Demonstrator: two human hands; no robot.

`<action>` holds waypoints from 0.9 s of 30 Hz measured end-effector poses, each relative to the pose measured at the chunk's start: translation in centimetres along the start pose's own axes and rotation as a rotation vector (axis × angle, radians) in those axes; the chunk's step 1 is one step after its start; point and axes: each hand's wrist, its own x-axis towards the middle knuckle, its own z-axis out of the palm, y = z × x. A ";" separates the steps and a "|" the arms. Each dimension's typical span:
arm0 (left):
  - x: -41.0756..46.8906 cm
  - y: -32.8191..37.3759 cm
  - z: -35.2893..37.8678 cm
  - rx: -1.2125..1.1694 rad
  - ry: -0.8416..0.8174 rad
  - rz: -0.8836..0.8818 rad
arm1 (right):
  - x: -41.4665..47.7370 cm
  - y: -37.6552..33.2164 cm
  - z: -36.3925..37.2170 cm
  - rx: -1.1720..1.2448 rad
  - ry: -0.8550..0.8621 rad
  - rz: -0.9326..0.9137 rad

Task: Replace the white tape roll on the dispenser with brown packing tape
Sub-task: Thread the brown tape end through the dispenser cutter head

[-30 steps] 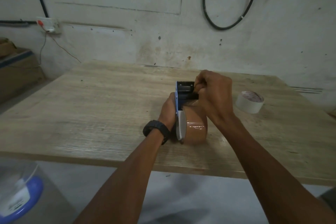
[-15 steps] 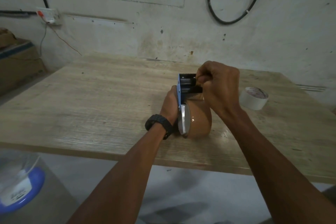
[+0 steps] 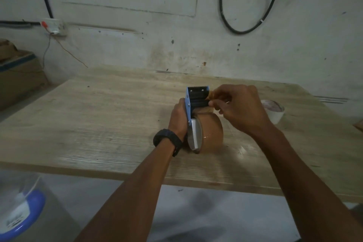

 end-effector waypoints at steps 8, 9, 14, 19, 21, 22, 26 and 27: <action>0.1 -0.3 0.1 0.100 -0.037 0.069 | 0.9 0.6 -0.8 0.145 -0.076 0.100; 0.1 -0.2 0.2 0.119 -0.046 0.081 | 0.9 0.7 -0.7 0.116 -0.057 0.087; 0.2 0.0 0.2 0.379 -0.033 0.145 | 0.9 0.2 -0.4 -0.150 0.013 -0.101; 0.2 0.1 0.2 0.385 -0.026 0.159 | 0.4 -0.3 0.0 -0.273 0.013 -0.222; 0.2 0.0 0.2 0.376 -0.017 0.157 | 0.1 -0.7 0.2 -0.308 -0.002 -0.270; 0.1 0.0 0.2 0.368 -0.016 0.151 | 0.0 -0.7 0.3 -0.317 -0.001 -0.285; 0.0 0.2 0.2 0.378 -0.007 0.151 | 0.2 0.0 0.9 -0.326 0.065 -0.339; -0.1 0.4 0.1 0.385 -0.014 0.159 | 0.0 0.1 1.0 -0.333 0.079 -0.367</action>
